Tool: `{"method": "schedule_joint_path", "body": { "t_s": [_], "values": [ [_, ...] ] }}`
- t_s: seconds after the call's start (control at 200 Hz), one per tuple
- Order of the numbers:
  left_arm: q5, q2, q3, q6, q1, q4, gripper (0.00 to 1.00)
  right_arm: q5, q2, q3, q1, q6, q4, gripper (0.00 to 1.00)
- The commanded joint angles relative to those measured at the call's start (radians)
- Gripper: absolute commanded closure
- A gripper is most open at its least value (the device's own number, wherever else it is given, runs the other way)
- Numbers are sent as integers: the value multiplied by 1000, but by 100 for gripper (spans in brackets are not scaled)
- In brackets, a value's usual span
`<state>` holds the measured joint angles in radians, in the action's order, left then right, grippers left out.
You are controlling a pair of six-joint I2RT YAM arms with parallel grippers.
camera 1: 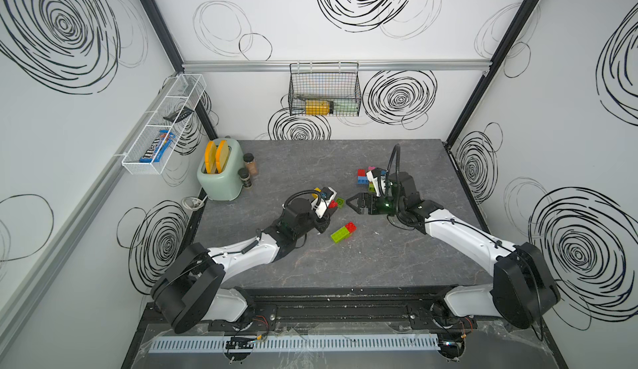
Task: Assemble the number 4 with lego
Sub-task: Pick up the lego brick from the center of the board.
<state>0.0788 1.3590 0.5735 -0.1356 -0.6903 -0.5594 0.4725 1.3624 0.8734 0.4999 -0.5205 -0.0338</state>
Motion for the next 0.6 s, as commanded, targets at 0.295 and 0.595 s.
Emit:
{"method": "schedule_joint_path", "body": {
  "t_s": [0.295, 0.595],
  "values": [
    [119, -27, -51, -222, -51, -232, 100, 226, 22, 122, 27, 125, -132, 7],
    [158, -29, -68, -244, -59, -287, 100, 227, 91, 176, 74, 164, -205, 26]
  ]
}}
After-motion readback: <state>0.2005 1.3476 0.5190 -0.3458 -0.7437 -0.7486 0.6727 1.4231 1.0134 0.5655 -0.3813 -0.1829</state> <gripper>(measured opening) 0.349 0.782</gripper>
